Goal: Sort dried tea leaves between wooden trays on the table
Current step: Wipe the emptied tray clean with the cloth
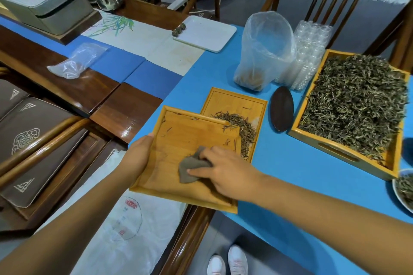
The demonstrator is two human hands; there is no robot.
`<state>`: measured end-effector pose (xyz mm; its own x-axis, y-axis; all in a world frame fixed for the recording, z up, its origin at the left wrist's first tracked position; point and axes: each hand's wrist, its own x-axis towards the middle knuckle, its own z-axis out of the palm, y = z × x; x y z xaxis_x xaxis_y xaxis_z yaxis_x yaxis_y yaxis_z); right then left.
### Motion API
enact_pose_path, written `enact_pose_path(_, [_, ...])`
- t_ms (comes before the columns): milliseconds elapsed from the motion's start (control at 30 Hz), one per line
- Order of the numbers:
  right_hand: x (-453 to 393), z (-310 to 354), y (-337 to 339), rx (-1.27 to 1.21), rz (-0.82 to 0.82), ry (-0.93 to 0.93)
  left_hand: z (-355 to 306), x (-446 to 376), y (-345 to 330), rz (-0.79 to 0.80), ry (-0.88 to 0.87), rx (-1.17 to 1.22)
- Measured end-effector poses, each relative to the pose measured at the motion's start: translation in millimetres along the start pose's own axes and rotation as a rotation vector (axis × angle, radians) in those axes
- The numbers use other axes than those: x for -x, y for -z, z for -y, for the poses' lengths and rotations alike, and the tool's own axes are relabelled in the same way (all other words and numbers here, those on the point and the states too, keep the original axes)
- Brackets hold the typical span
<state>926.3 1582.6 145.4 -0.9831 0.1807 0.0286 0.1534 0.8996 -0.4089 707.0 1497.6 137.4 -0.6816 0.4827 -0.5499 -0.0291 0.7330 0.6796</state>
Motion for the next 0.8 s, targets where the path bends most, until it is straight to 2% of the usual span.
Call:
enact_pose_path(167, [-5.8,25.4,-28.2,-0.013,0.03,-0.012,-0.6,0.7,-0.8,0.007,-0.001,0.012])
enact_pose_path(300, [-1.6,23.1,-29.3,0.069,-0.051,-0.013,-0.1,2.7,-2.0,0.013,0.015,-0.023])
enact_pose_path(400, [-2.3,12.1,-28.0,0.123,-0.148,-0.083,-0.7,2.8,-5.0,-0.003,0.001,-0.016])
enact_pose_path(800, [-13.3,-44.0,-23.9,0.12,-0.051,-0.414,7.8,4.7,3.3,-0.012,-0.024,-0.041])
